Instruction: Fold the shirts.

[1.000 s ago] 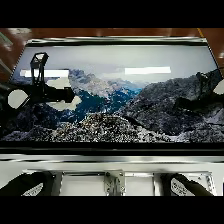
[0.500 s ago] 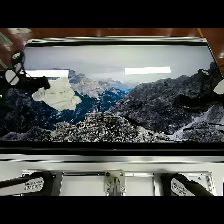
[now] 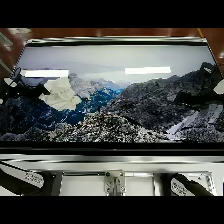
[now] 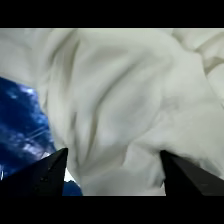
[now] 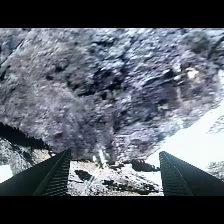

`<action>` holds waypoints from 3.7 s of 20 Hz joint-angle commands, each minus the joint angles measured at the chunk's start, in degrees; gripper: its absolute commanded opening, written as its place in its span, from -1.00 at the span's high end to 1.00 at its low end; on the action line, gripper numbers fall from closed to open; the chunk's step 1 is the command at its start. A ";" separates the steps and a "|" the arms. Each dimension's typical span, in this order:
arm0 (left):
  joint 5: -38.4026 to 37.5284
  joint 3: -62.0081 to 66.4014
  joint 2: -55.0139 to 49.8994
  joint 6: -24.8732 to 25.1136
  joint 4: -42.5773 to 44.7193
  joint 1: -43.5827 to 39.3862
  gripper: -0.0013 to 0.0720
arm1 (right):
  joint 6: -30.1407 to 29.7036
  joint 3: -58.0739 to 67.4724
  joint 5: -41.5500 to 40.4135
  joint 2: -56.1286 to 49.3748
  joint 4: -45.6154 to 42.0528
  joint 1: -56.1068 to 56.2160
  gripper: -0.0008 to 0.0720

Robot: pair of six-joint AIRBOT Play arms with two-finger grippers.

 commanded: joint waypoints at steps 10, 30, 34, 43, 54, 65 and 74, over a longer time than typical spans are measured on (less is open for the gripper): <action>0.81 5.53 13.35 11.39 -5.68 -10.45 0.86 | 0.44 0.04 2.56 -0.02 4.31 -0.04 -0.89; 26.77 -32.65 32.63 -22.86 4.87 -71.78 0.86 | -6.93 -6.71 16.00 19.45 14.95 0.39 -0.88; 19.41 -30.10 29.22 -20.59 1.73 -68.13 -1.00 | -6.75 -18.88 4.85 18.21 14.32 5.03 -0.88; -9.07 -34.91 38.34 0.17 -3.48 -33.81 -1.00 | -10.29 -19.39 3.91 8.90 14.49 0.87 -0.88; 11.26 -47.39 25.09 15.30 -39.80 -50.31 -1.00 | -15.85 -19.39 6.49 -4.83 29.20 2.19 -0.89; 24.17 -47.36 21.73 20.44 -53.22 -54.64 0.66 | -17.14 -19.39 7.30 -4.90 29.29 10.75 -0.89; 24.11 -47.36 24.52 22.86 -52.81 -53.42 0.86 | -17.22 -24.83 0.20 -4.90 33.62 21.77 -0.63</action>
